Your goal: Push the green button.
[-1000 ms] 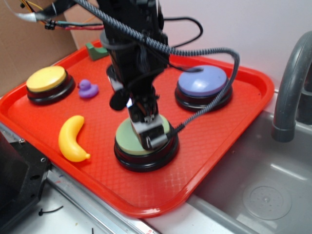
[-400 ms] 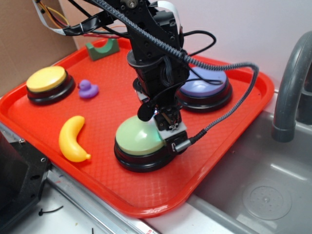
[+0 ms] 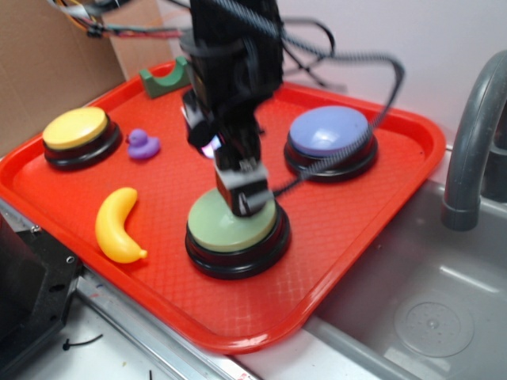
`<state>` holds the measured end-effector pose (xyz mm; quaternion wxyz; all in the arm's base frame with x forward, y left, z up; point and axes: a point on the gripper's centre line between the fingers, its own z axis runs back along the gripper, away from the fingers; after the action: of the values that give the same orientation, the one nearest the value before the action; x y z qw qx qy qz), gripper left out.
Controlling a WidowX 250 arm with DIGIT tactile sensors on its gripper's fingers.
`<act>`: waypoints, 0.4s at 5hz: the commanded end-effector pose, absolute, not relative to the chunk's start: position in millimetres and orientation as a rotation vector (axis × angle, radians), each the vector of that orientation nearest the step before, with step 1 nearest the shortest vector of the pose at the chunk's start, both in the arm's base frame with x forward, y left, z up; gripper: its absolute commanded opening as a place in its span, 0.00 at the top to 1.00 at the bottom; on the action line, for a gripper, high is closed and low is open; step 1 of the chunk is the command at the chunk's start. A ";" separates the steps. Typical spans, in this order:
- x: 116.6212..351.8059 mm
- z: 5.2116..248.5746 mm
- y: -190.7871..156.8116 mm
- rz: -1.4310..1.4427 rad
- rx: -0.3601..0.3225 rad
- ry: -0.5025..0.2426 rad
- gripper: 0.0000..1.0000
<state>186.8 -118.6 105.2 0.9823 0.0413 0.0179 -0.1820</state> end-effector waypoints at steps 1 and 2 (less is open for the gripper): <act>187.9 152.8 -115.3 -0.324 0.061 -0.010 0.00; 181.5 158.7 -113.0 -0.277 0.047 -0.055 0.00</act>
<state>183.9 -105.7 147.0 0.9898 0.0330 -0.0018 -0.1384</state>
